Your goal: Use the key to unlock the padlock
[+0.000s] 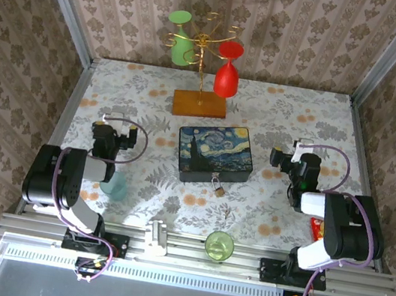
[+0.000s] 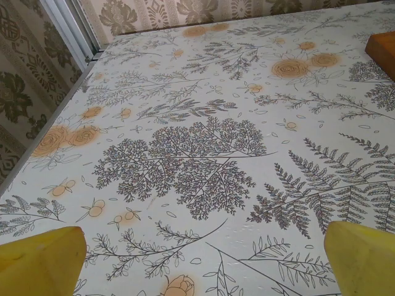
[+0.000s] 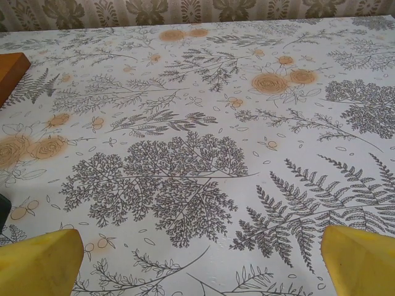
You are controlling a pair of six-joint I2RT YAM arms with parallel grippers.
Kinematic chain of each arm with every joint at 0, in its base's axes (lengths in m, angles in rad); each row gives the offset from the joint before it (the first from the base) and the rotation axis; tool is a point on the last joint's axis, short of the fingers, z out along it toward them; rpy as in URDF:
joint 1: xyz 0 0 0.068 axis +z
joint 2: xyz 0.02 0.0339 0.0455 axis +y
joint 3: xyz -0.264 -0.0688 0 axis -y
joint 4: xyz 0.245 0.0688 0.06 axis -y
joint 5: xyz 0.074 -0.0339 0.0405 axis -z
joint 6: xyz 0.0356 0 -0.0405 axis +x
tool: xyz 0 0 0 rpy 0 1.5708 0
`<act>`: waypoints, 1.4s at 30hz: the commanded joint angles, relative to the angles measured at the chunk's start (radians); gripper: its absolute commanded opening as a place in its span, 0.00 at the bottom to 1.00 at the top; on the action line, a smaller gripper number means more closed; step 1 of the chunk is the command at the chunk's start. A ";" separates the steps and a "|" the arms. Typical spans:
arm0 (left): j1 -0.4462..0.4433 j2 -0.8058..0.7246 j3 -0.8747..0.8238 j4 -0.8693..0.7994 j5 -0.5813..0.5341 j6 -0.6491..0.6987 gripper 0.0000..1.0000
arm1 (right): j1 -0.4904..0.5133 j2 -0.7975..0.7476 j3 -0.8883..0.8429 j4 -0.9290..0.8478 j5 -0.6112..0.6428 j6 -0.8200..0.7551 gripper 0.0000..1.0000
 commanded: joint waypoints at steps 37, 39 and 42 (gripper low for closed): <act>0.004 -0.098 0.011 -0.061 -0.020 -0.004 1.00 | -0.006 -0.072 0.032 -0.078 0.023 0.005 1.00; -0.023 -0.212 0.042 -0.217 -0.090 -0.003 1.00 | -0.005 -0.165 0.087 -0.271 0.105 0.054 1.00; -0.079 -0.337 0.140 -0.528 -0.245 -0.107 1.00 | -0.007 -0.268 0.183 -0.535 0.094 0.153 1.00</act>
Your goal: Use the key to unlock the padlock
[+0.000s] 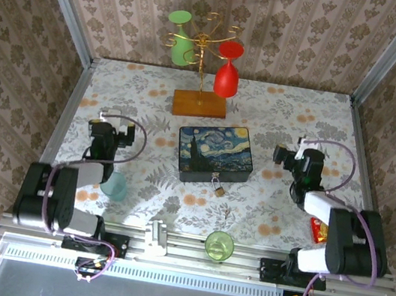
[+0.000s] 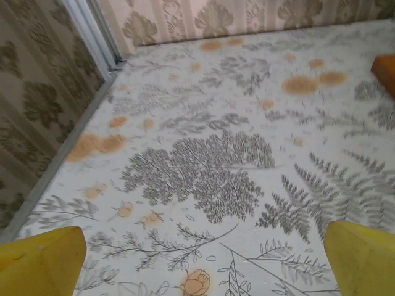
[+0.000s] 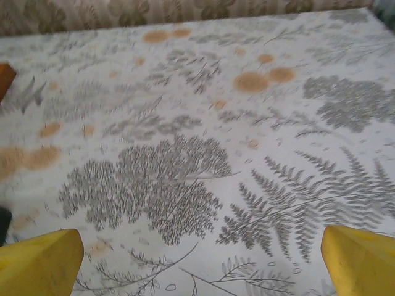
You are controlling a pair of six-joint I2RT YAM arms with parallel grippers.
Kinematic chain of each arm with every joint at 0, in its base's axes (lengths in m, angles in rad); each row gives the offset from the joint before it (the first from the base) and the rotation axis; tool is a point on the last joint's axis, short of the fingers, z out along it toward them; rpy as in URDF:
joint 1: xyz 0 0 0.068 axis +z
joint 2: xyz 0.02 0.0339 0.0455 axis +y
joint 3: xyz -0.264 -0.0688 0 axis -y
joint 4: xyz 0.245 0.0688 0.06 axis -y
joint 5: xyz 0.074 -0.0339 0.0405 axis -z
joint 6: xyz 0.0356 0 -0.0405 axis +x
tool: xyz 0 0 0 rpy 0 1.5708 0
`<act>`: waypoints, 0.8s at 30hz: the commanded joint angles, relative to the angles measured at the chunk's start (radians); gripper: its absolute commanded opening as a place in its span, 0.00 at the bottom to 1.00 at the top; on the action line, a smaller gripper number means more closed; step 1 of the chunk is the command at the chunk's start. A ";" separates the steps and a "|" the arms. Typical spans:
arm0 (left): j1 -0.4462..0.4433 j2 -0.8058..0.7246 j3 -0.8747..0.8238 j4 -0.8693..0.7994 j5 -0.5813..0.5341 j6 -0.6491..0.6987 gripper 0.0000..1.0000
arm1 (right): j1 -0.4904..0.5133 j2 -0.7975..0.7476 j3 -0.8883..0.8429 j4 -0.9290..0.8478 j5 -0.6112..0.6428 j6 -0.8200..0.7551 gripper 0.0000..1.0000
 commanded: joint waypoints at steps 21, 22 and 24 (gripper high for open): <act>-0.560 -0.300 0.424 -1.102 -0.234 -0.573 1.00 | 0.469 -0.319 0.181 -0.910 -0.187 0.290 0.98; -0.572 -0.293 0.431 -1.117 -0.224 -0.588 1.00 | 0.504 -0.316 0.185 -0.936 -0.190 0.299 0.97; -0.606 -0.294 0.423 -1.113 -0.214 -0.627 0.99 | 0.586 -0.313 0.190 -0.986 -0.165 0.316 0.95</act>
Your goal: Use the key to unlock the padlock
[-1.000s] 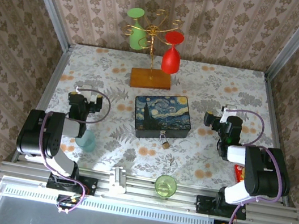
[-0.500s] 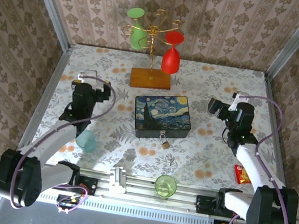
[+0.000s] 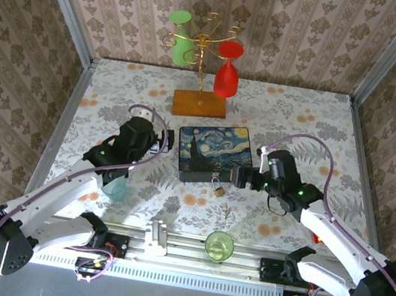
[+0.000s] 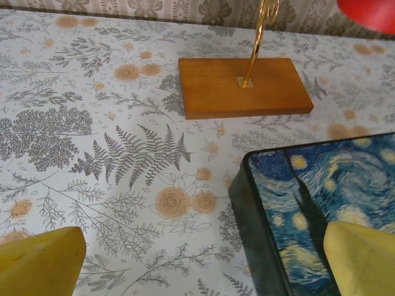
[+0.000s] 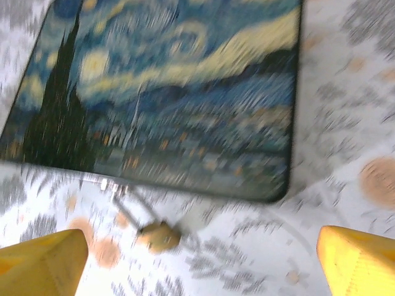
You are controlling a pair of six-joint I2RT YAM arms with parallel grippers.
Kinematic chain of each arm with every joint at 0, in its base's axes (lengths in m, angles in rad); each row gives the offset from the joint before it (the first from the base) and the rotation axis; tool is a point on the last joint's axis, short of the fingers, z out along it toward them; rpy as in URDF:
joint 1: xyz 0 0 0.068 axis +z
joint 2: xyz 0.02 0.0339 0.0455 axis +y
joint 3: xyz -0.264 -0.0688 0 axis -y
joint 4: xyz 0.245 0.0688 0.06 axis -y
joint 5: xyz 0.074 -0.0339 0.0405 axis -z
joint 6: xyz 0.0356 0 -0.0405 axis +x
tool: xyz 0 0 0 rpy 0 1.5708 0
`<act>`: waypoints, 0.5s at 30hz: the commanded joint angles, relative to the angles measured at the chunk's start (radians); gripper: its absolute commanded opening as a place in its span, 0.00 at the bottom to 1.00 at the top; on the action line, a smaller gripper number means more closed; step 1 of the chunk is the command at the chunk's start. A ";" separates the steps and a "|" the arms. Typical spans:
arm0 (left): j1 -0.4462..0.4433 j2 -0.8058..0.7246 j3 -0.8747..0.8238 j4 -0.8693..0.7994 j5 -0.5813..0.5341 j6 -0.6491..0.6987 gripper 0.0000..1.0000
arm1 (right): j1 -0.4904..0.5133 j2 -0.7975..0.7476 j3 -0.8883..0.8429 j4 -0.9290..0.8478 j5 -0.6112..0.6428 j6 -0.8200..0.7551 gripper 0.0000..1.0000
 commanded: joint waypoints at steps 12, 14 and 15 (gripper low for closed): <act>-0.252 0.123 0.036 -0.062 -0.038 -0.218 0.93 | 0.209 0.015 -0.090 -0.116 -0.082 0.160 0.62; -0.268 0.144 0.037 -0.050 -0.034 -0.257 0.93 | 0.224 0.048 -0.097 -0.087 -0.090 0.165 0.59; -0.269 0.151 0.035 -0.047 -0.034 -0.280 0.93 | 0.232 0.061 -0.100 -0.075 -0.089 0.165 0.58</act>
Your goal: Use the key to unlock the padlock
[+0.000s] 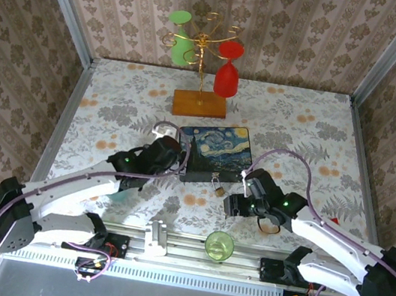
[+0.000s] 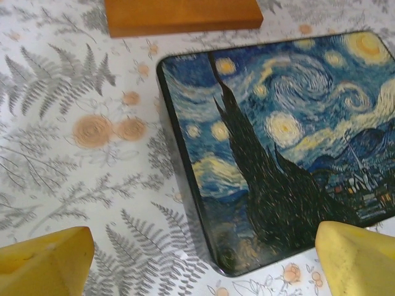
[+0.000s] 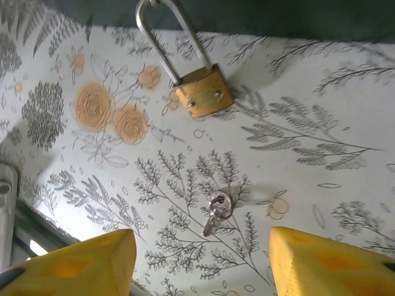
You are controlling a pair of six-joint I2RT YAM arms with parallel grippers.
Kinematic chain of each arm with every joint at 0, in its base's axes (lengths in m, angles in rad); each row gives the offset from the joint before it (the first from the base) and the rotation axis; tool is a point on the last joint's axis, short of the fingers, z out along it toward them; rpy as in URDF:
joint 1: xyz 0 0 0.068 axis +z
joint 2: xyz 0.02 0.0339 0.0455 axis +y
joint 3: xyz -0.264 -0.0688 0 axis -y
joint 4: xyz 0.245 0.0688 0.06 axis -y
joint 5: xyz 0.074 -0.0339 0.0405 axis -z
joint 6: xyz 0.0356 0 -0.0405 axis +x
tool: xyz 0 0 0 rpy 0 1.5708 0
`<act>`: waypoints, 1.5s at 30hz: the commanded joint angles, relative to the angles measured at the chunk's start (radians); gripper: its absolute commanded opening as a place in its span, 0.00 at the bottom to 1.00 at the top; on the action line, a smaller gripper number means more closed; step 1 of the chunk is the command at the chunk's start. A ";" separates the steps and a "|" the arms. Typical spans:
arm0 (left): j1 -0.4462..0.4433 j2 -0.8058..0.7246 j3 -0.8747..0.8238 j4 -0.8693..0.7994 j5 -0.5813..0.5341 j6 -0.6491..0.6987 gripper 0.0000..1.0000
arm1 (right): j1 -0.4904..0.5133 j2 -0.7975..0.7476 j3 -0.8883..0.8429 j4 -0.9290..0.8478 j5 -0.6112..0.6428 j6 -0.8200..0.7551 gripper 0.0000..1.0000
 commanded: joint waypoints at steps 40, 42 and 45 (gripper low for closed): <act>0.027 -0.010 -0.123 0.172 -0.008 -0.127 0.92 | 0.161 0.484 0.148 0.032 0.181 -0.073 0.00; 0.037 -0.033 -0.150 0.193 -0.001 -0.129 0.92 | 0.160 0.476 0.165 0.010 0.197 -0.081 0.00; 0.041 -0.058 -0.167 0.210 -0.001 -0.093 0.91 | 0.139 0.426 0.185 -0.017 0.197 -0.091 0.00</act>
